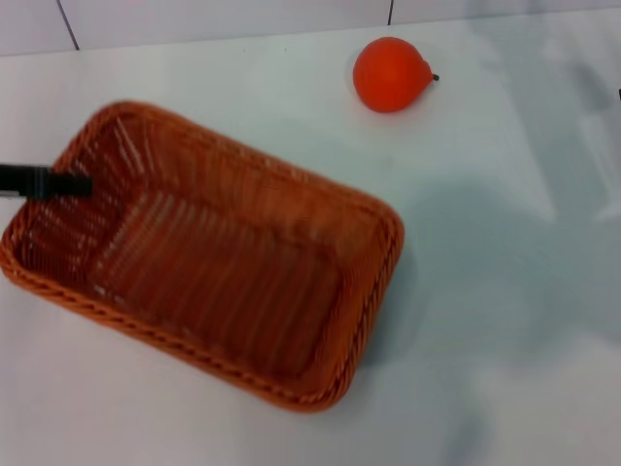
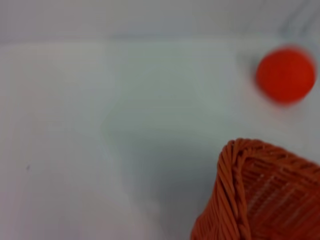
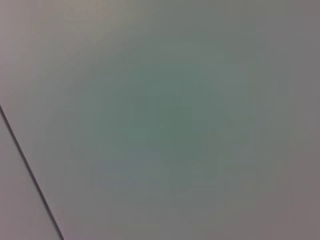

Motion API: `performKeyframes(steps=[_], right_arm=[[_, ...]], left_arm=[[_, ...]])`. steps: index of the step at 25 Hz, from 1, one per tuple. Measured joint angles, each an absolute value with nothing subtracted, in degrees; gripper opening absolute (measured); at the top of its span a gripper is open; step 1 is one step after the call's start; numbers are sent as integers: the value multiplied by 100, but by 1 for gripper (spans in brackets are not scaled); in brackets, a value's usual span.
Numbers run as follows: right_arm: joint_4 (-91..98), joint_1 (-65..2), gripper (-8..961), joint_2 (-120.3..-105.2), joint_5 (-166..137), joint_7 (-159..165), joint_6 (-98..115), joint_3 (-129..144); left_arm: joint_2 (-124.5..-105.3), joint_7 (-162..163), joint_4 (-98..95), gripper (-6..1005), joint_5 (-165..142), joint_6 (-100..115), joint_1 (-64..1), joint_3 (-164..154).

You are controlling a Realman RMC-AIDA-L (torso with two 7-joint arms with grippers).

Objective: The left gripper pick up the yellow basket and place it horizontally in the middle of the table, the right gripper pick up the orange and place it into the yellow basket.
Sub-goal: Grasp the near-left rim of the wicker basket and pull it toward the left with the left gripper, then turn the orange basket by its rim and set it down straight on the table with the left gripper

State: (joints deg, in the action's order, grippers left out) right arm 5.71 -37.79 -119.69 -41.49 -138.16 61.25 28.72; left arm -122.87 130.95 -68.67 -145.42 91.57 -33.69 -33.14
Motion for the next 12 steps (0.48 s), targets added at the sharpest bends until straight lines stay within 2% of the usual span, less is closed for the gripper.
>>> performKeyframes(steps=[7, 10, 12], right_arm=[[583, -3804, 916, -11962, -4148, -13816, 6038, 2825], [603, -3824, 916, -11962, -4148, -13816, 5985, 2821], [616, -3841, 916, -11961, -4148, -13816, 5932, 2821]], left_arm=[[-11998, 13278, -6056, 156, -13551, 9309, -3301, -2348], [-12067, 13324, -5964, 158, -13427, 9223, -3220, -2176], [-12205, 13328, -5960, 158, -13341, 9074, -3159, -2094]])
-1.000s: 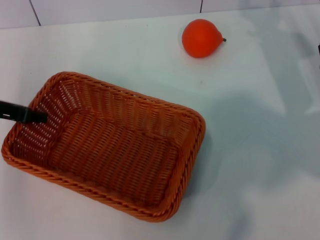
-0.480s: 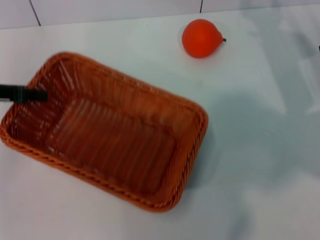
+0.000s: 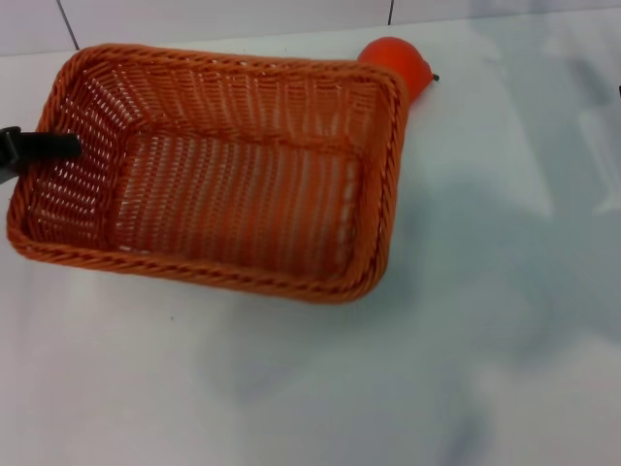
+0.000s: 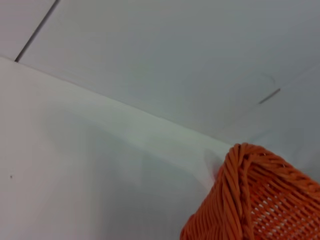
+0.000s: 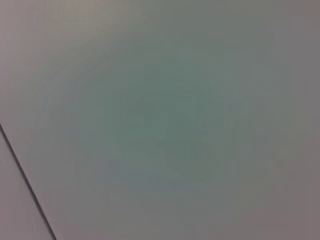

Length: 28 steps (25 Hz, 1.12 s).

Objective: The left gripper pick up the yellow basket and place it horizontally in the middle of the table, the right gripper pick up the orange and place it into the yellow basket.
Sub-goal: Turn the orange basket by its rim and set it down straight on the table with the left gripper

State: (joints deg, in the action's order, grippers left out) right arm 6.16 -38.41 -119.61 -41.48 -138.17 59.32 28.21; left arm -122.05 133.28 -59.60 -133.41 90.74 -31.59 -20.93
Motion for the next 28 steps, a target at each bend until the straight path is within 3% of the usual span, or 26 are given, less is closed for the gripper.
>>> performKeyframes(steps=[5, 24, 28], right_arm=[[630, -3862, 916, -11961, -4148, -13816, 5887, 2810], [648, -3902, 916, -11926, -4148, -13851, 5763, 2674], [651, -3916, 916, -11924, -4148, -13865, 5747, 2671]], left_arm=[[-12420, 13301, -5666, 160, -13054, 8524, -3046, -2114], [-12389, 12916, -4587, 168, -12622, 7614, -2991, -2128], [-12391, 12956, -4478, 246, -12619, 7725, -2969, -2126]])
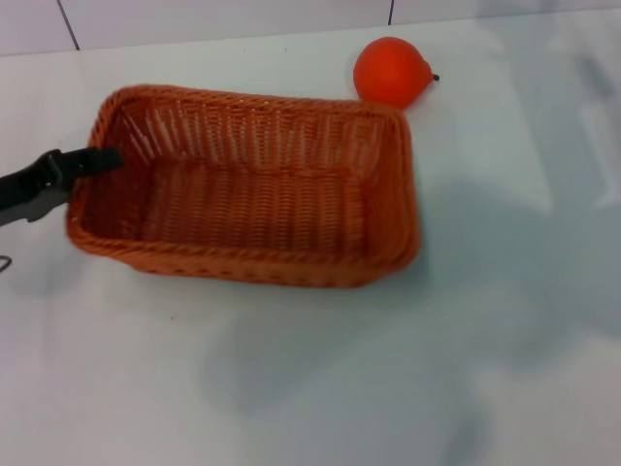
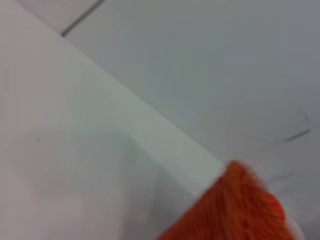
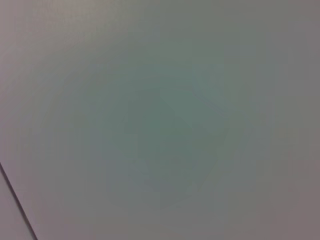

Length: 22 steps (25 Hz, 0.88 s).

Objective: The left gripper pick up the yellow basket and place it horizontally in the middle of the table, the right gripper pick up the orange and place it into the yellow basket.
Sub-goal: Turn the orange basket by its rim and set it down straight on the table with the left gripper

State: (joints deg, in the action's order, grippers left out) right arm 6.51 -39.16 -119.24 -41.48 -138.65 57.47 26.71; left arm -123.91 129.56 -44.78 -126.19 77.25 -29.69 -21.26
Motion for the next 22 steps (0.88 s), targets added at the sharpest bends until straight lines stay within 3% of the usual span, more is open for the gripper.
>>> performKeyframes(steps=[6, 12, 17, 22], right_arm=[[730, -3936, 916, -11920, -4149, -13858, 5594, 2681], [811, -3981, 916, -11884, -4225, -13750, 5378, 3022], [1250, -3991, 916, -11777, -4253, -12893, 4821, 4058], [1663, -4016, 916, -11508, -4994, -11726, 4414, 5015]], left_arm=[[-12361, 13024, -4363, 362, -12615, 8217, -2888, -2116], [-12340, 13016, -4379, 579, -12616, 8509, -2735, -2105], [-12322, 12972, -4416, 766, -12605, 8841, -2642, -2079], [-12247, 12779, -4419, 767, -12431, 8859, -2504, -2050]])
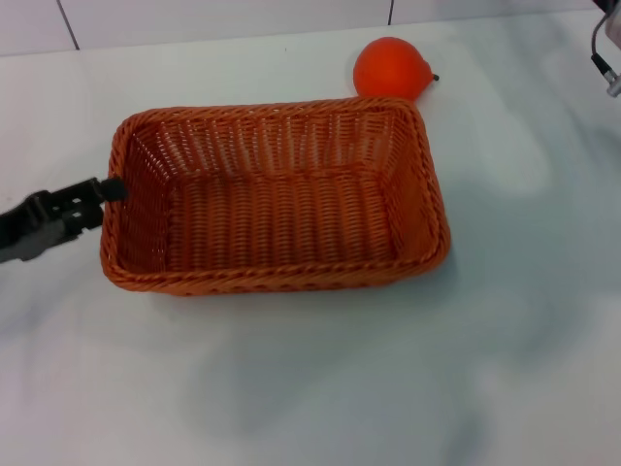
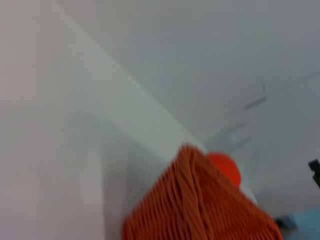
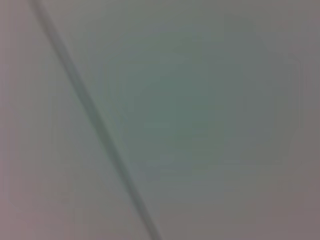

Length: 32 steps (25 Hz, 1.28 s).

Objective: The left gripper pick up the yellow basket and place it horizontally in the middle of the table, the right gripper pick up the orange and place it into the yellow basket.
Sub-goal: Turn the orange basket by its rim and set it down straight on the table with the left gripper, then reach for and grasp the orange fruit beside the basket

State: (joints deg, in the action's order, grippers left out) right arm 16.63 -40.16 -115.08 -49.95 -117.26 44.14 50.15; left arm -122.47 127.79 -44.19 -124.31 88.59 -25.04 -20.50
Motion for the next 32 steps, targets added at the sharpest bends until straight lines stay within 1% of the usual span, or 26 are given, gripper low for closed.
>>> performKeyframes(steps=[3, 5, 7, 9, 11, 14, 17, 21, 25, 32], right_arm=[[1867, -4127, 915, -11245, -5992, -10695, 4329, 5500], [2034, -4230, 915, -11060, -6929, -9823, 4349, 5751], [2250, -4347, 915, -10926, -7967, -8975, 4460, 5879], [2509, -4447, 915, -10873, -8954, -8286, 4646, 5889], [2756, -4544, 914, -10865, -9806, -7691, 4829, 5879], [2940, -4731, 914, -10904, -10879, -6970, 4979, 5875], [2911, -4901, 913, -10996, -11533, -6656, 4907, 5897], [2885, -4977, 913, -11264, -11904, -6544, 4524, 5906], [2883, -4988, 912, -11482, -12087, -6537, 4181, 5909], [2875, -4935, 911, -11725, -12187, -6625, 3514, 5932]], left_arm=[[-12164, 12381, -4374, 767, -12136, 8759, -2405, -1869], [-12151, 12022, -4364, 767, -11908, 8735, -2353, -1718], [-12163, 11604, -4363, 766, -11610, 8730, -2293, -1572], [-12189, 11315, -4362, 766, -11353, 8729, -2254, -1517], [-12216, 11079, -4325, 766, -11157, 8729, -2231, -1512], [-12221, 10912, -4225, 766, -11039, 8740, -2236, -1511], [-12220, 10801, -4136, 762, -10954, 8777, -2255, -1511], [-12257, 10598, -4123, 758, -10689, 8833, -2214, -1515], [-12292, 10486, -4095, 755, -10471, 8918, -2165, -1505], [-12278, 10483, -4051, 754, -10463, 8961, -2132, -1507]])
